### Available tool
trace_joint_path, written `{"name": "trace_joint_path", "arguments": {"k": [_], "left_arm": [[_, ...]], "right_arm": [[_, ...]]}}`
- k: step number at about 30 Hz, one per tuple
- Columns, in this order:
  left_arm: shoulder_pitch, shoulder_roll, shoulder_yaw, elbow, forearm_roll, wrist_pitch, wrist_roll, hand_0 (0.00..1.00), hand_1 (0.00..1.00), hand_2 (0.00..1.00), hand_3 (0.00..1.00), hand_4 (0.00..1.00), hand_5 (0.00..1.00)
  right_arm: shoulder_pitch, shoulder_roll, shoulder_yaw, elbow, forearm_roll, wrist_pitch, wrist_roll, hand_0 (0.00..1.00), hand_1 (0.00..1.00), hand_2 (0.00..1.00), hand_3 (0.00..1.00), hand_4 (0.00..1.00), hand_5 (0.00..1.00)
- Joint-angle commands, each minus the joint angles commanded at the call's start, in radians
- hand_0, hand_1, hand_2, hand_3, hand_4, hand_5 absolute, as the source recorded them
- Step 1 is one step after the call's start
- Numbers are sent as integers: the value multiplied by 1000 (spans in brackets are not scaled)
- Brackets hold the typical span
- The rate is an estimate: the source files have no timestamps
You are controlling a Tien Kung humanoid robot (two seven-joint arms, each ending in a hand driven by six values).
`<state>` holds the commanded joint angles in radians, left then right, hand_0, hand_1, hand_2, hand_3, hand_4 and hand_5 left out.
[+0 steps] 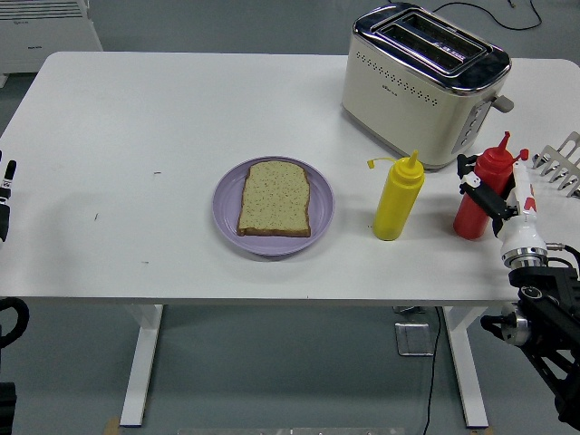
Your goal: Pick up the cup,pour liquid into bread,place the cup on the desk
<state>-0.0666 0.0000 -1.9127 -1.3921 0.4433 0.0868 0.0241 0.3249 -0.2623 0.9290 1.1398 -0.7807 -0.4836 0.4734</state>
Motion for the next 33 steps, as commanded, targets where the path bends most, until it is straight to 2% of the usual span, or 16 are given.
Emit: {"name": "trace_joint_path", "arguments": {"k": [3,4,9,10,15,16,21,22,28,29,33], "left_arm": [[0,0,0,-1,-2,2,-2,782,735,729,672,529,955],[0,0,0,-1,-2,2,-3,780,734,729,671,528,954],[0,0,0,0,-1,1,-2,780,734,729,671,528,954],[0,0,1,0,-1,1,-2,781,734,727,670,527,954],[1,0,1,1,-1,1,-1,781,734,727,670,527,954],[1,0,2,1,-1,1,-1,781,734,727,664,528,957],[-1,0,2,1,0,1,0,781,734,727,664,528,957],[-1,0,2,1,0,1,0,779,733,727,663,528,956],[-1,0,2,1,0,1,-1,779,733,727,663,528,956],[-1,0,2,1,0,1,-1,781,734,726,662,527,955],[-2,0,2,1,-1,1,-1,781,734,726,662,527,955]], "right_arm": [[-1,0,1,-2,-3,3,-1,293,272,364,383,683,281],[-2,0,1,-3,-4,4,0,324,310,377,390,684,278],[-8,0,6,-1,-10,8,-5,324,310,377,390,684,278],[-10,0,6,-1,-8,11,-6,441,438,446,431,685,278],[-18,2,6,2,-8,18,-1,441,438,446,431,685,278],[-19,2,6,3,-7,18,0,510,498,482,462,688,276],[-32,4,16,13,-5,17,19,510,498,482,462,688,276],[-34,4,17,14,-5,17,21,553,531,522,498,696,269],[-61,-5,26,41,-23,17,31,553,531,522,498,696,269],[-64,-5,27,44,-24,17,31,630,585,566,581,709,266],[-81,-10,26,56,-28,17,33,630,585,566,581,709,266]]}}
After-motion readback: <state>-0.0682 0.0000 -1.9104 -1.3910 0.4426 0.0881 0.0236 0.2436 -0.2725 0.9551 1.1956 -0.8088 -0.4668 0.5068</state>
